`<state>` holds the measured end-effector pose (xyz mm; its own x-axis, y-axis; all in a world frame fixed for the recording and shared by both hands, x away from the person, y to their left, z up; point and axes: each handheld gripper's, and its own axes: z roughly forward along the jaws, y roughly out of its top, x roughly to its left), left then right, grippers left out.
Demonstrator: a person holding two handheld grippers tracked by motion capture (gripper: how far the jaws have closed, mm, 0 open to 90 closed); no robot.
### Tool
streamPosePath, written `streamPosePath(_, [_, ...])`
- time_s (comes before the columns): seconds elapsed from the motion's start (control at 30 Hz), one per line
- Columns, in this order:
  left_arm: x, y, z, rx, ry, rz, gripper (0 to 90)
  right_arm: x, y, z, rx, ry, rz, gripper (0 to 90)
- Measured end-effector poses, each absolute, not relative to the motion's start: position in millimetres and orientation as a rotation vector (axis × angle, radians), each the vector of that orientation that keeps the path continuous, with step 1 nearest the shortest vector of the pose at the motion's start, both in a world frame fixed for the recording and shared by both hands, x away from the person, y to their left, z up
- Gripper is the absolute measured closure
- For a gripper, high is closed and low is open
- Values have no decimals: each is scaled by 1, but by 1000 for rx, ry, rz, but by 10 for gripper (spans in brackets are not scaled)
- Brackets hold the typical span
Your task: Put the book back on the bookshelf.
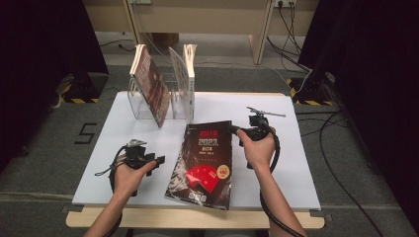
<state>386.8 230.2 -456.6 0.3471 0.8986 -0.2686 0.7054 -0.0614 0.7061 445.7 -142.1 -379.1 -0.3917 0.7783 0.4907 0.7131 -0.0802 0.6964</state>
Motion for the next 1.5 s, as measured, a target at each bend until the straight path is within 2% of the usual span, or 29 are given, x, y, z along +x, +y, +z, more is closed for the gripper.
streamPosePath(0.67, [373,241,-415,1696,1367,382,491,410,-95,-318,1396,2018,1654,879])
streamPosePath(0.87, [368,242,-401,1662,1342,402,480,407,-84,-308,1347,2005,1690,879])
streamPosePath(1.5, [363,246,-390,1594,1339,405,469,402,-57,-291,1192,1977,1752,879])
